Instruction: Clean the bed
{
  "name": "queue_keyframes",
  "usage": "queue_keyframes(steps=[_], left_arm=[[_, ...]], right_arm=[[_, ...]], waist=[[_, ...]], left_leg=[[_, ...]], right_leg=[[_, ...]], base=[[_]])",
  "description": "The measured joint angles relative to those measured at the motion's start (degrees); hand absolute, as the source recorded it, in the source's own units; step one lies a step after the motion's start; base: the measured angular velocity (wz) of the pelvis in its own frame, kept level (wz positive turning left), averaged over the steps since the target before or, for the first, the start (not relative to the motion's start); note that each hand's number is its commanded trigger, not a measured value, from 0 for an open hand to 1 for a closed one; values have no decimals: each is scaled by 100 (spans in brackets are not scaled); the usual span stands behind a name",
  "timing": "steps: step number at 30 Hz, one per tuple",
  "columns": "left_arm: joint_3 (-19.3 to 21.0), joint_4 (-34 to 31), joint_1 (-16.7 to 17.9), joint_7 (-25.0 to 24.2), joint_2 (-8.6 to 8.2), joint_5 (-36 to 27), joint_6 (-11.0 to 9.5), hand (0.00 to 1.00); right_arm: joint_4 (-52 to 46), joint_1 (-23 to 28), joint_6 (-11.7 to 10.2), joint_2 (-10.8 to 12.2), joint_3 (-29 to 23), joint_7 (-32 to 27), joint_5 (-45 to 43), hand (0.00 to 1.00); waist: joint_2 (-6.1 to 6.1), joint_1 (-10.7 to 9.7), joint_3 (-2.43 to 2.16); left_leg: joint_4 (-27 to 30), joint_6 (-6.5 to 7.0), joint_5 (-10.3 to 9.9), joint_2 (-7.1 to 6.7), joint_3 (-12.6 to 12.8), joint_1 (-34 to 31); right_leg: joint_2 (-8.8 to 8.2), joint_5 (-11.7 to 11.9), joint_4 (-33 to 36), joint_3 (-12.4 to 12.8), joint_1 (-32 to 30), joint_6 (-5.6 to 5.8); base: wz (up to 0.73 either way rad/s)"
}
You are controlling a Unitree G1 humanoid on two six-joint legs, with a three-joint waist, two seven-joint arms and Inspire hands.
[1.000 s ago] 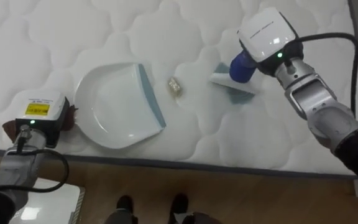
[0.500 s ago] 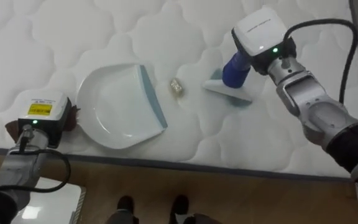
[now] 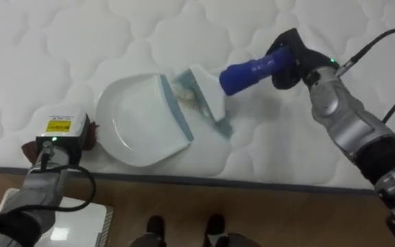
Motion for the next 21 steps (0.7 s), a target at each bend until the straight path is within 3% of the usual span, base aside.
queue_keyframes(steps=[4,6,12,21], left_arm=[[-1,5,-13,-5,-49,-1,-7,100],[-7,75,-69,-13,-100,-1,-50,100],[0,160,-110,-42,-291,2,-61,100],[36,241,-96,-159,-310,-8,-139,100]], right_arm=[[66,0,-255,341,2,241,592,100],[64,0,-354,401,2,343,676,100],[60,-1,-511,407,-189,682,729,100],[103,2,-520,395,-199,910,730,100]], waist=[[17,-25,10],[38,-34,15],[73,-66,27],[108,-93,30]], left_leg=[[-5,15,9,-11,33,-3],[-13,39,24,-34,31,-17],[-27,110,61,-107,57,-24],[-22,117,59,-113,79,39]], right_leg=[[-19,-16,-1,-5,11,27],[-70,-24,3,-47,17,39],[-203,-64,98,-89,5,115],[-253,-75,208,-78,10,114]], base=[[5],[13],[10],[0]])
